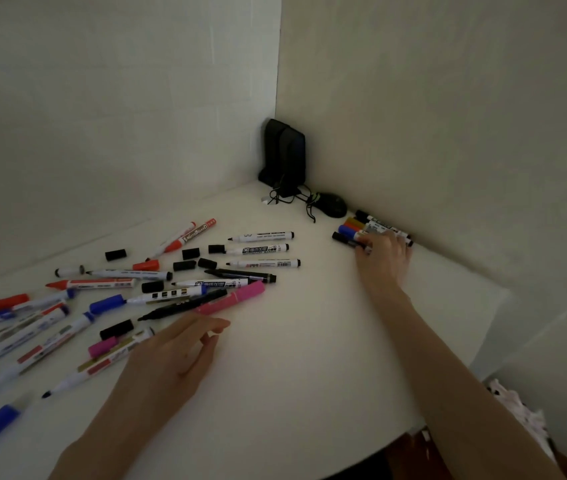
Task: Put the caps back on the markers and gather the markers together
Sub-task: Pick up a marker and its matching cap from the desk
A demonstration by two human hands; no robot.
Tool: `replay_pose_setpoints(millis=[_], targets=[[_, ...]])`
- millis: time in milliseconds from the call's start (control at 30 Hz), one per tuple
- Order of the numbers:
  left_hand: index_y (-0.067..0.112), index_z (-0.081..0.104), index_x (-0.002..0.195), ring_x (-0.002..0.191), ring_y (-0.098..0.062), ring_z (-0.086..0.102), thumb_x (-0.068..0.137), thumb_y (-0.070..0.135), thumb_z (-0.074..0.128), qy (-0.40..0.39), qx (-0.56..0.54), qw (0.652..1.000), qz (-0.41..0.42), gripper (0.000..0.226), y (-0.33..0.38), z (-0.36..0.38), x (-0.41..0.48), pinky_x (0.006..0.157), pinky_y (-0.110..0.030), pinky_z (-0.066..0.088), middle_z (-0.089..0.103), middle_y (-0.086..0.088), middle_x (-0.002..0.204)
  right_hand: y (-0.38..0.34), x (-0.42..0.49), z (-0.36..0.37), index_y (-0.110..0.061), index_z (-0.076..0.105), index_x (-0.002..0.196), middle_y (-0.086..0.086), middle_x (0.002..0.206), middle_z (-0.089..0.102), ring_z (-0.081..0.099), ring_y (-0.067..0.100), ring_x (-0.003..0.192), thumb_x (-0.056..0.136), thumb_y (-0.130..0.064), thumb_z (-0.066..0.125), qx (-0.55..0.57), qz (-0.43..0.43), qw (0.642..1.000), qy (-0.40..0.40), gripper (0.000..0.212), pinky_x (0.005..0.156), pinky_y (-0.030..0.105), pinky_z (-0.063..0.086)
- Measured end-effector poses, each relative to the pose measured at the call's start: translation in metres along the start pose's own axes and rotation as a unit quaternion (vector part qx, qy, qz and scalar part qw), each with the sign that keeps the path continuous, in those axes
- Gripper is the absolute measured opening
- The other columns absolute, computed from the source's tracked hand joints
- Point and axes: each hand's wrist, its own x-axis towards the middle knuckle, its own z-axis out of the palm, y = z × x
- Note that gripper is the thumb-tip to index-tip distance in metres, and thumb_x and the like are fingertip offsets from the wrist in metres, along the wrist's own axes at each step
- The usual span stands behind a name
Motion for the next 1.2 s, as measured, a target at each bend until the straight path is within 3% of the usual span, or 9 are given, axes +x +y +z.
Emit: replay_pose_setpoints(millis=[267,467,633,800,933,1200], targets=[[0.033,0.065,0.110,0.059,0.005,0.058,0.093,0.036,0.042,-0.006,0.001,1.000,0.004,0.029,0.002,-0.003,-0.002,0.054,-0.020,0.055,0.055,0.028,0.106,-0.001,0.006,0.003,-0.026,0.071,0.120,0.009,0.120,0.065,0.048,0.032,0.117,0.090,-0.022,0.064,0.004,0.007,1.000,0.008,0.031,0.100,0.039,0.032],[0.036,0.063,0.111,0.062,0.004,0.060,0.094,0.036,0.041,-0.021,-0.006,1.000,-0.003,0.028,0.002,-0.006,-0.003,0.059,-0.010,0.050,0.060,0.025,0.108,-0.002,0.004,0.003,-0.025,0.071,0.120,0.010,0.120,0.064,0.048,0.033,0.117,0.086,-0.022,0.066,0.012,0.000,1.000,0.009,0.034,0.102,0.041,0.032],[0.035,0.064,0.111,0.060,0.002,0.060,0.094,0.036,0.042,-0.014,-0.007,1.000,-0.010,0.028,0.001,-0.009,-0.006,0.058,-0.014,0.053,0.058,0.027,0.108,-0.003,0.002,-0.001,-0.021,0.072,0.119,0.011,0.117,0.063,0.050,0.034,0.114,0.085,-0.022,0.068,0.003,-0.010,1.000,0.014,0.034,0.100,0.043,0.035],[0.032,0.067,0.111,0.063,0.018,0.049,0.093,0.027,0.052,-0.014,0.005,1.000,-0.015,0.023,0.000,-0.013,-0.007,0.065,0.006,0.034,0.059,0.025,0.107,-0.009,0.002,-0.003,-0.022,0.072,0.116,0.013,0.117,0.063,0.050,0.035,0.114,0.085,-0.021,0.068,-0.001,-0.026,1.000,0.013,0.032,0.100,0.045,0.036],[0.034,0.065,0.112,0.071,0.023,0.047,0.094,0.027,0.053,-0.015,0.011,1.000,-0.012,0.023,-0.001,-0.015,-0.009,0.066,0.006,0.033,0.055,0.027,0.107,-0.009,0.001,-0.002,-0.019,0.073,0.112,0.013,0.117,0.064,0.051,0.035,0.116,0.088,-0.018,0.067,-0.007,-0.026,1.000,0.016,0.025,0.101,0.044,0.035],[0.035,0.066,0.110,0.064,0.026,0.041,0.086,0.016,0.068,-0.021,0.026,0.999,-0.021,0.030,-0.002,-0.013,-0.009,0.060,0.007,0.029,0.059,0.025,0.105,-0.004,0.004,0.001,-0.022,0.074,0.111,0.013,0.117,0.065,0.054,0.034,0.114,0.088,-0.015,0.065,0.012,-0.014,1.000,0.015,0.025,0.099,0.042,0.035]])
